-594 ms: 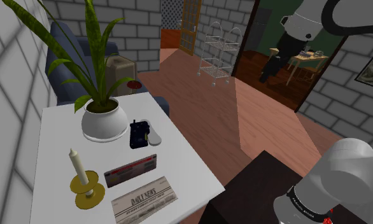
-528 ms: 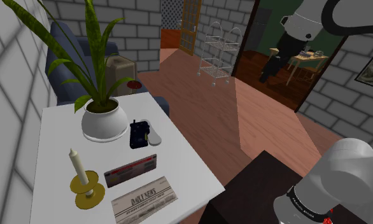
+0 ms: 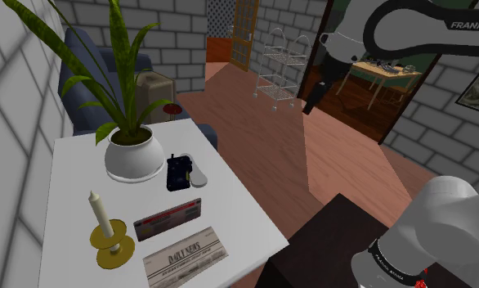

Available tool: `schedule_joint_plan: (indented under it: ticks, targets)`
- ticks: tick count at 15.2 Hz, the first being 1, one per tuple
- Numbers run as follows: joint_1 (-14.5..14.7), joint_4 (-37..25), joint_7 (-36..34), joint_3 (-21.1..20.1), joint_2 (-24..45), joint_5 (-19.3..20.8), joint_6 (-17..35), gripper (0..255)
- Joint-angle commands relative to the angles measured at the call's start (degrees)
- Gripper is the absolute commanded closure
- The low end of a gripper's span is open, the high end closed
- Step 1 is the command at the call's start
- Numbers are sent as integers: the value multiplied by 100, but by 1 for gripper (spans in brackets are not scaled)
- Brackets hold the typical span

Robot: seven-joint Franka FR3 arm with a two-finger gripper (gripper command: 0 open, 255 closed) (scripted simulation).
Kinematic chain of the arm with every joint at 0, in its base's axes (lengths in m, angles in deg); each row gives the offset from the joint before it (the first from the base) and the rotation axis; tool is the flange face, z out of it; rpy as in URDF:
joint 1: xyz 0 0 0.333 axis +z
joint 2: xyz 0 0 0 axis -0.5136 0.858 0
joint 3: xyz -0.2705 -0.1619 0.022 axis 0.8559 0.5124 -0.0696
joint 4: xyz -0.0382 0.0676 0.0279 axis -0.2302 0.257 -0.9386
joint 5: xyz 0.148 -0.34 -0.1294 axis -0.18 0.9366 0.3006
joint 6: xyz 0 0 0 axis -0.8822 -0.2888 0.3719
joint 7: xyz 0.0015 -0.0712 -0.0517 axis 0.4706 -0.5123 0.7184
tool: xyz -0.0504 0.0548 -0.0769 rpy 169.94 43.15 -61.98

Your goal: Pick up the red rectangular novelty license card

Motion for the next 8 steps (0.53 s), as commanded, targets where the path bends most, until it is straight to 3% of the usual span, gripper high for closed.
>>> schedule_joint_plan:
  ticks: [1, 8]
  targets:
    - [132, -48, 202, -3, 359, -44, 294, 0]
    - [573, -412, 844, -126, 1559, -230, 1032, 0]
